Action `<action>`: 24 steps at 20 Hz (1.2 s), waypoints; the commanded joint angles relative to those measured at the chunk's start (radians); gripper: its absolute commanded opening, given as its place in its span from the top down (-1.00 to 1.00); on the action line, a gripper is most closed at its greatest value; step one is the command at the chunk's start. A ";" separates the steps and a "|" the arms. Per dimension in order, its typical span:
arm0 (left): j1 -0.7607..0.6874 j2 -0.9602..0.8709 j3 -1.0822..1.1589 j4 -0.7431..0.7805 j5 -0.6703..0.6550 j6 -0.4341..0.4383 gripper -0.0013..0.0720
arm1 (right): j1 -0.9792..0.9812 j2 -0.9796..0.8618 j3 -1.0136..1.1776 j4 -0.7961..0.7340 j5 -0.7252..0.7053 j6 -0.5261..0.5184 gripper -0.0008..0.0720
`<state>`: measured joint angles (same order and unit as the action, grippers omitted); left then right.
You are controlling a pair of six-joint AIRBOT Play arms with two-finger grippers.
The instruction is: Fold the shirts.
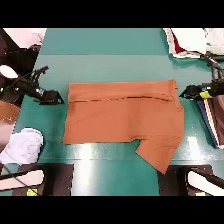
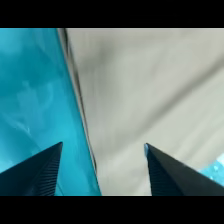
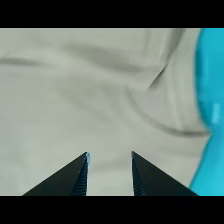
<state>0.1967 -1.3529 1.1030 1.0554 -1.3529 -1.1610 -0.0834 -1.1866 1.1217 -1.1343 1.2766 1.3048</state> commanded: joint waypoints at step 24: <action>-0.116 0.359 -0.562 -0.094 0.135 -0.018 0.89 | -0.101 0.119 -0.117 -0.100 0.242 -0.022 0.14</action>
<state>0.0937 -0.9947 0.4969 0.9691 -1.2152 -1.1690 -0.1825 -1.0801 1.0359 -1.0492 1.4288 1.2400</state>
